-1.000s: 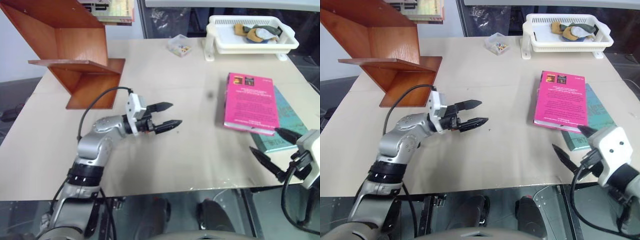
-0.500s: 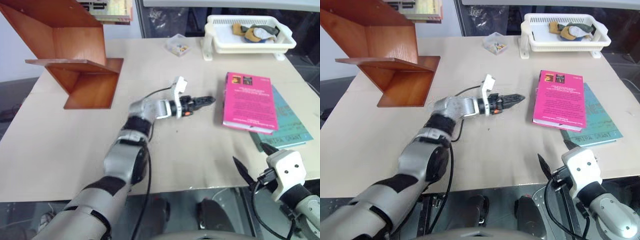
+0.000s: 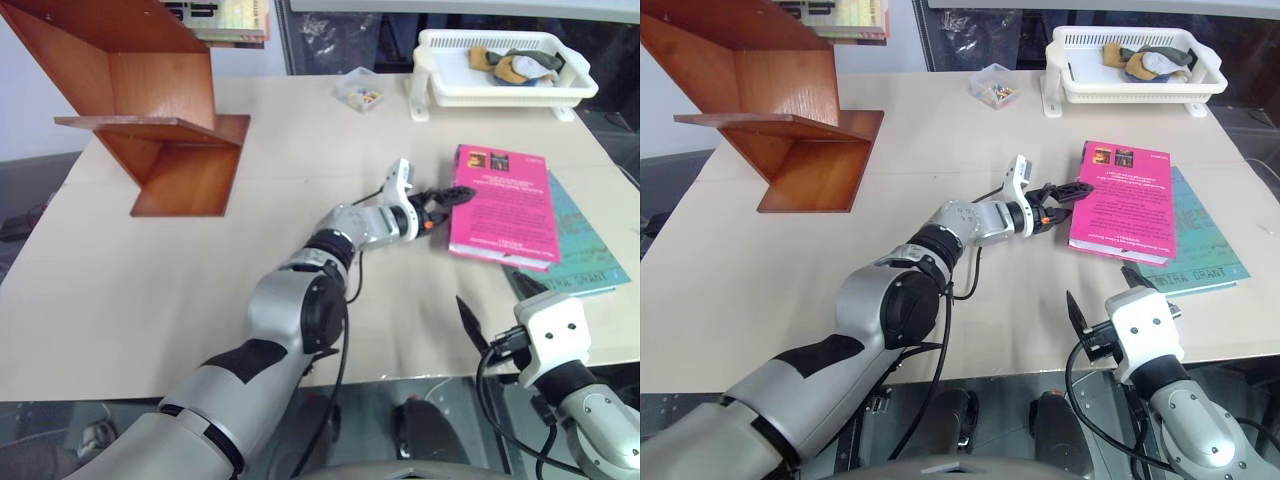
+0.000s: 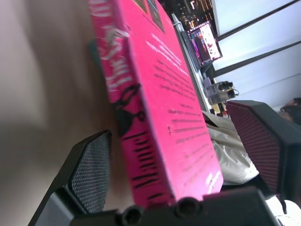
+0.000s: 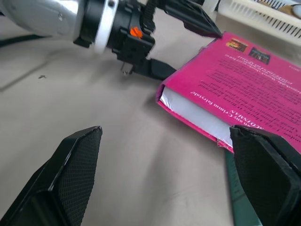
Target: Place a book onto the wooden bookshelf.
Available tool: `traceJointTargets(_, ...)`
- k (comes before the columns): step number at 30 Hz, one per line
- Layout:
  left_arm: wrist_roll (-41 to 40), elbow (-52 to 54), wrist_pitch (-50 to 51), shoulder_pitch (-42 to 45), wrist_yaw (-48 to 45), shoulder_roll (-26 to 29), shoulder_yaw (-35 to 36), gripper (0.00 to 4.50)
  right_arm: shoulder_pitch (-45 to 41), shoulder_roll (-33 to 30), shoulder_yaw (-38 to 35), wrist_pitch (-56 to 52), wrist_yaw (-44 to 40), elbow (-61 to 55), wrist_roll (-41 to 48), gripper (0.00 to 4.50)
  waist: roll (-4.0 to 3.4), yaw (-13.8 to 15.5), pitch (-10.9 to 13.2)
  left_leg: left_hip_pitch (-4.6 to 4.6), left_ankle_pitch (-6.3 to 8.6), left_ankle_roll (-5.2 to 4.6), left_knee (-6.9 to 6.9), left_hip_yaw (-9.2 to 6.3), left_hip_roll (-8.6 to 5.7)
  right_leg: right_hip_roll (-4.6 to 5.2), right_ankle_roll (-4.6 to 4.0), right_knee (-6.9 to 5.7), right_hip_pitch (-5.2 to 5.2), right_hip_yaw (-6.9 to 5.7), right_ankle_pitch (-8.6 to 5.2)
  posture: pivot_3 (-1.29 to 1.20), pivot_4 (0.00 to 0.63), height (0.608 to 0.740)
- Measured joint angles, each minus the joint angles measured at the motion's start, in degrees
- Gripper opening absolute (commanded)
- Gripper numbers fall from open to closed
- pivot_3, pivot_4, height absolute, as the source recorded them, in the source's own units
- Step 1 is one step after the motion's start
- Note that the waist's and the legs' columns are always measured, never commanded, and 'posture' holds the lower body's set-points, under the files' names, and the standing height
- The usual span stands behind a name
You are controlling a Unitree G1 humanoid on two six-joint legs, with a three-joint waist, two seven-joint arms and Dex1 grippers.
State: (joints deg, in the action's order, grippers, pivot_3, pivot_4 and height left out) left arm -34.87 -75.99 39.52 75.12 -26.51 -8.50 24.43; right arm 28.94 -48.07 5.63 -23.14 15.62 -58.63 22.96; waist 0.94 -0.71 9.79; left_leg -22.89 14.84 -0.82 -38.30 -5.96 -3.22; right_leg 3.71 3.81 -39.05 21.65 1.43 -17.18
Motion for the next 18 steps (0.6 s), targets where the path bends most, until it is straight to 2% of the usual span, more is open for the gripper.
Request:
traceJointTargets(3,1.1,-0.2,0.6,0.0,-0.7,-0.2,0.3,3.73,0.1,-1.1,0.0,0.0,1.1,0.0,0.1,4.50,0.00,0.0,0.0,0.00,0.00,0.00,0.00,0.01,0.01,-0.01,0.00,-0.02,0.00,0.00,0.00,0.00,0.150,0.740)
traceJointTargets(5,1.4,-0.2,1.8,0.0,-1.3,-0.2,0.5,2.71,0.0,-1.4,0.0,0.1,1.7,0.0,0.2,4.50,0.00,0.0,0.0,0.00,0.00,0.00,-0.01,0.01,0.00,0.00,0.00,-0.02,0.00,0.00,0.00,0.00,0.150,0.740)
traceJointTargets(8,2.0,-0.2,3.3,0.0,-2.0,-0.2,0.5,1.51,-0.2,-2.1,0.0,0.1,2.4,0.0,0.3,4.50,0.00,0.0,0.0,0.00,0.00,0.00,-0.01,0.00,-0.01,-0.01,0.00,-0.02,0.00,0.01,0.00,0.00,0.150,0.740)
traceJointTargets(10,2.1,-0.2,4.3,0.0,-2.1,-0.2,0.6,0.97,-0.4,-2.3,0.0,0.1,2.5,0.0,0.5,4.50,0.00,0.0,0.0,0.00,0.00,0.00,-0.01,0.00,0.00,-0.01,0.00,-0.03,0.00,0.00,0.00,0.00,0.150,0.740)
traceJointTargets(11,2.1,-0.2,4.7,0.0,-2.1,-0.2,0.8,0.79,-0.4,-2.3,0.1,0.1,2.5,0.0,0.6,4.50,0.00,0.0,0.0,0.00,0.00,0.00,-0.01,0.00,0.00,-0.01,0.00,-0.03,0.00,0.00,0.00,0.00,0.150,0.740)
traceJointTargets(18,0.7,0.0,11.2,-0.3,-0.5,-0.6,4.0,0.79,-0.5,-3.7,-0.7,0.1,2.5,0.0,2.3,4.50,0.00,0.0,0.0,0.00,0.00,0.00,-0.02,0.00,0.00,-0.01,0.00,-0.04,0.00,0.01,0.00,0.00,0.150,0.740)
